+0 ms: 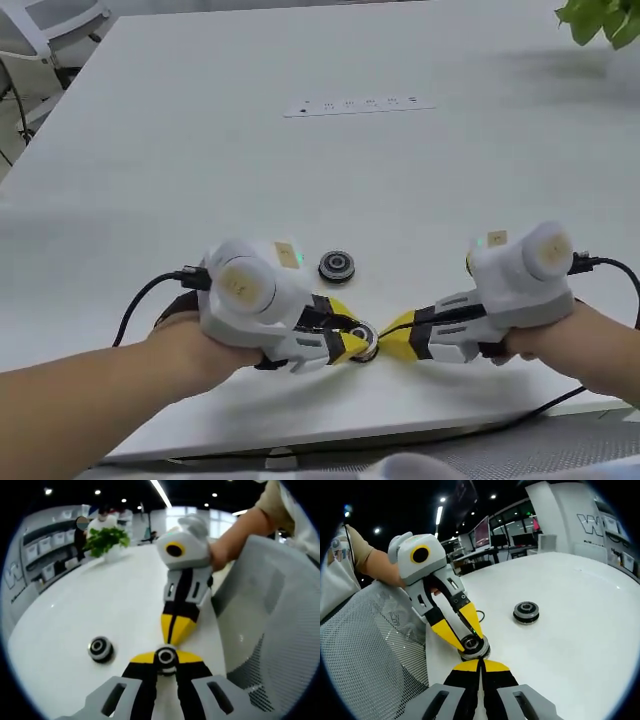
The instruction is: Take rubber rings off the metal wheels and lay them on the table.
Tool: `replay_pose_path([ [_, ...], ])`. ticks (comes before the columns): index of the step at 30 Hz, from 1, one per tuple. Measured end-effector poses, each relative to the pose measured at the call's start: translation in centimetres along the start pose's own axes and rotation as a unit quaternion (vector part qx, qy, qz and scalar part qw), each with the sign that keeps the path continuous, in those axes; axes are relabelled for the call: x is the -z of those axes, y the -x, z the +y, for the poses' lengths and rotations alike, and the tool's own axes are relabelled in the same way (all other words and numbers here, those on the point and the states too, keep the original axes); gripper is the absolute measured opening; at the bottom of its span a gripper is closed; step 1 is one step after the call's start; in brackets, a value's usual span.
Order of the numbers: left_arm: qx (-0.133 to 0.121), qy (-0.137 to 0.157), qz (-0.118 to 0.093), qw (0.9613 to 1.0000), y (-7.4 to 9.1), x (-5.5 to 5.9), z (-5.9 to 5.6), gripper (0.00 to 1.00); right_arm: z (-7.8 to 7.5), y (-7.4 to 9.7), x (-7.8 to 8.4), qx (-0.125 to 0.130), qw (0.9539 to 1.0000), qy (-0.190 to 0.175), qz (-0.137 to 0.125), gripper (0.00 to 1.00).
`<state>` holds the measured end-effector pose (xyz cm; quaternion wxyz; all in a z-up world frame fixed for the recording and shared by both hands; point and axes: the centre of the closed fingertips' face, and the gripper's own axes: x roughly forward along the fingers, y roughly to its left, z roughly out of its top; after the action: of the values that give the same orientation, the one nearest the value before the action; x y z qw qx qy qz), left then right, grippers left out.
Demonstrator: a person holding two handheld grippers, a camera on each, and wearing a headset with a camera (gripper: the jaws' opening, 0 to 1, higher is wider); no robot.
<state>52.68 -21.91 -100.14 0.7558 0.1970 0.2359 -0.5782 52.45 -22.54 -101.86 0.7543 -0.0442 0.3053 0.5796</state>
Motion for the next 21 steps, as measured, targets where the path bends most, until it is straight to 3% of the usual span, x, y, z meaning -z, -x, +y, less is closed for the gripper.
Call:
replay_pose_path([
  [5,0.000,0.001,-0.001,1.0000,0.0,0.0,0.0,0.14,-0.1,0.3,-0.2,0.002,0.9997,-0.021,-0.014,0.00],
  [9,0.002,0.001,-0.001,1.0000,0.1,0.1,-0.1,0.14,0.0,0.7,-1.3,0.003,0.9979,-0.048,-0.043,0.00],
  [21,-0.001,0.001,0.000,1.0000,0.1,0.0,-0.1,0.14,1.0,0.6,-1.7,-0.004,0.9970,-0.060,-0.049,0.00],
])
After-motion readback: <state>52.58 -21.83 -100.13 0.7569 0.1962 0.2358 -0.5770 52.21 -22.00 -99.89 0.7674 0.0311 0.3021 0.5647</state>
